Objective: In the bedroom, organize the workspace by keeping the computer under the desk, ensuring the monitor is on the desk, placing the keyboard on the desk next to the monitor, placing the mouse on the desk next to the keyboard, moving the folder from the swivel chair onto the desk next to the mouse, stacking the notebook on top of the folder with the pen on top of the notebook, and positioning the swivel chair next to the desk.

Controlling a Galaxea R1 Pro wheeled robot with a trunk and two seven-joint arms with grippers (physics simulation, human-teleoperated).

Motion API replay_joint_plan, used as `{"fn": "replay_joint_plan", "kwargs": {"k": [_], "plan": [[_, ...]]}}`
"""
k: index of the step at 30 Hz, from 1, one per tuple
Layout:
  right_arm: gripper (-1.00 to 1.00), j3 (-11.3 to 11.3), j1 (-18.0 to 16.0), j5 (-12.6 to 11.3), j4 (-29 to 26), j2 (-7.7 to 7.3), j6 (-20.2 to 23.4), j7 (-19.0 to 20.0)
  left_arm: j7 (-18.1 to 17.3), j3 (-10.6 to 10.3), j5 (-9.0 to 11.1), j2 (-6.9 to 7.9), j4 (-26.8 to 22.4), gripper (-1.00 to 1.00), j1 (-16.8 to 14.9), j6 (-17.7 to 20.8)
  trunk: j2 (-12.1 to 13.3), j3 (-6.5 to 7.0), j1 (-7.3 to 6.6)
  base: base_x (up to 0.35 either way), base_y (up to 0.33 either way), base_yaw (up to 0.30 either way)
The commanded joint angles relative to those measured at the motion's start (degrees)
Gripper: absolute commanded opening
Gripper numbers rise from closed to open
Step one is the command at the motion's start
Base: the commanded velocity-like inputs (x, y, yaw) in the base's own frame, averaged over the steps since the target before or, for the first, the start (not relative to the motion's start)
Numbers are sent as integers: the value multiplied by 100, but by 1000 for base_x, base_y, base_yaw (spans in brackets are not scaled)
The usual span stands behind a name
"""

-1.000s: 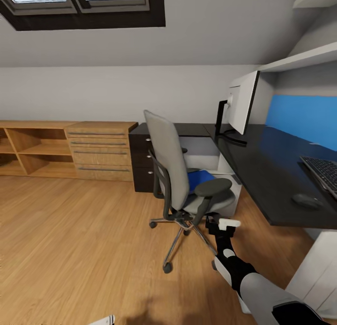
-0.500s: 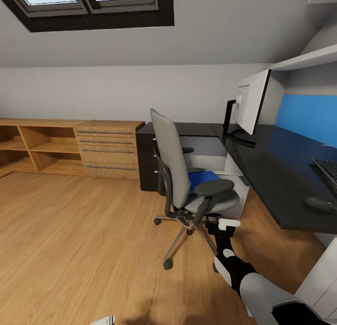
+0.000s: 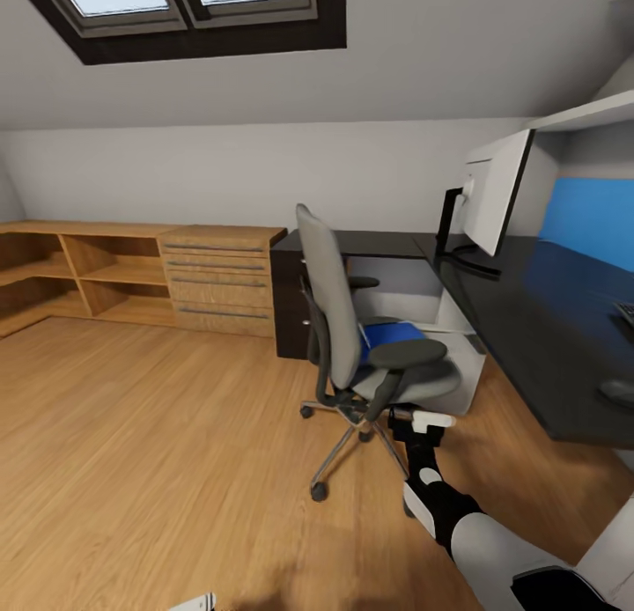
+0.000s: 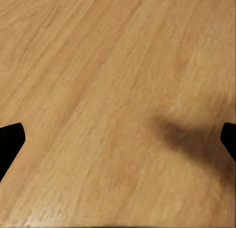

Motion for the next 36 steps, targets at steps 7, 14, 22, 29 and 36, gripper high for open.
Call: {"fn": "replay_joint_plan", "kwargs": {"k": [7, 14, 22, 29, 36], "plan": [[100, 62, -5, -45, 2, -8, -39, -76, 5, -2, 56, 2, 6, 100, -3, -26, -2, -5, -1, 0, 0, 257], [100, 62, -5, -45, 2, -7, -41, -84, 3, -2, 56, 2, 6, 100, -3, -26, -2, -5, -1, 0, 0, 259], [100, 62, -5, -45, 2, -6, -41, -87, 5, -2, 56, 0, 8, 100, -3, -26, -2, -5, -1, 0, 0, 259], [100, 62, -5, -45, 2, 0, -41, -87, 3, -2, 52, -6, 9, 100, -3, -26, -2, -5, -1, 0, 0, 259], [100, 62, -5, -45, 2, -6, -41, -87, 4, -2, 50, -6, 12, 100, -3, -93, -2, -5, -1, 0, 0, 259]]}}
